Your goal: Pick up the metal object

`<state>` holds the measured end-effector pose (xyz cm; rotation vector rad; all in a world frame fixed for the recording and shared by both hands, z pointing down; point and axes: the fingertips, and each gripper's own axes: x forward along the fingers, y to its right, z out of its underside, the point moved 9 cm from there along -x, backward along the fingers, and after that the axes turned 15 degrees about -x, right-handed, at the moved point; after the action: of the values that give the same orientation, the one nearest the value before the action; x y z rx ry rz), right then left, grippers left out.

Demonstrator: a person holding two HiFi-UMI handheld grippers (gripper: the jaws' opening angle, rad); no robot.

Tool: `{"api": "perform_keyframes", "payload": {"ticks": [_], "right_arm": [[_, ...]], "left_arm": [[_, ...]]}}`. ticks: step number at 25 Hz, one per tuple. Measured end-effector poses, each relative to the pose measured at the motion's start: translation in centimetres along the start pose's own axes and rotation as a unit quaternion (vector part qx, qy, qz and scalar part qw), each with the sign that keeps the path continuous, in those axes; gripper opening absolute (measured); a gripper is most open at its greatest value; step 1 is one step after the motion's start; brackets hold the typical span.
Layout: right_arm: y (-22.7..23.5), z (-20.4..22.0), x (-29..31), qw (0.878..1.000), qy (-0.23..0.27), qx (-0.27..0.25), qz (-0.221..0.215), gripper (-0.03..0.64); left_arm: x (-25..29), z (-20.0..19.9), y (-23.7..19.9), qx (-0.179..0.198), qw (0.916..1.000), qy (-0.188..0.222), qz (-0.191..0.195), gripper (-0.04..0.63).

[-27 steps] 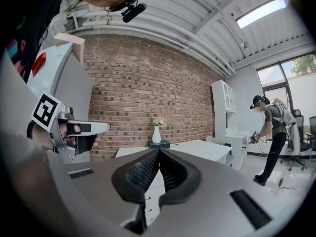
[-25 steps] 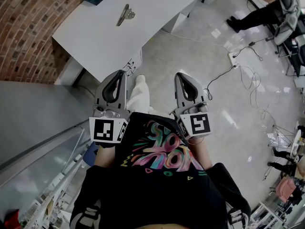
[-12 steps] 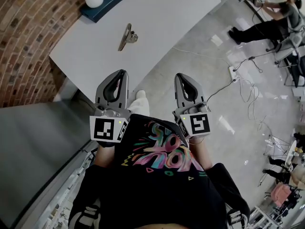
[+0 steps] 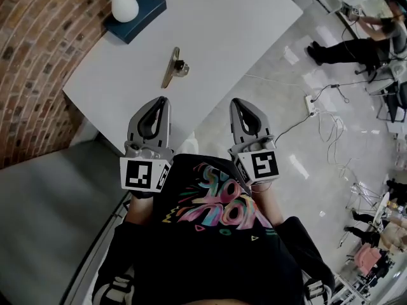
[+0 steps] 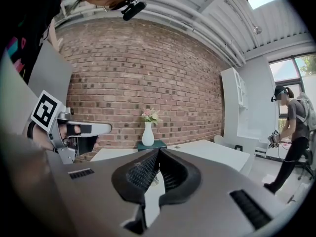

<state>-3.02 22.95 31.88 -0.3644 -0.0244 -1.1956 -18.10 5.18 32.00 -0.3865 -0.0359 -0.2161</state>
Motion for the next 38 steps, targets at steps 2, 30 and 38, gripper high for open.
{"api": "perform_keyframes", "payload": {"ticks": [2, 30, 38], "right_arm": [[0.1, -0.3, 1.5, 1.0, 0.004, 0.0, -0.011, 0.018], [10.3, 0.5, 24.7, 0.918, 0.078, -0.101, -0.374, 0.018], [10.4, 0.1, 26.5, 0.894, 0.095, -0.103, -0.425, 0.018]], "left_arm": [[0.8, -0.2, -0.8, -0.004, 1.0, -0.001, -0.006, 0.035], [12.1, -0.2, -1.7, -0.026, 0.9326, 0.115, -0.341, 0.035], [12.5, -0.1, -0.5, -0.029, 0.9092, 0.129, -0.395, 0.035]]}}
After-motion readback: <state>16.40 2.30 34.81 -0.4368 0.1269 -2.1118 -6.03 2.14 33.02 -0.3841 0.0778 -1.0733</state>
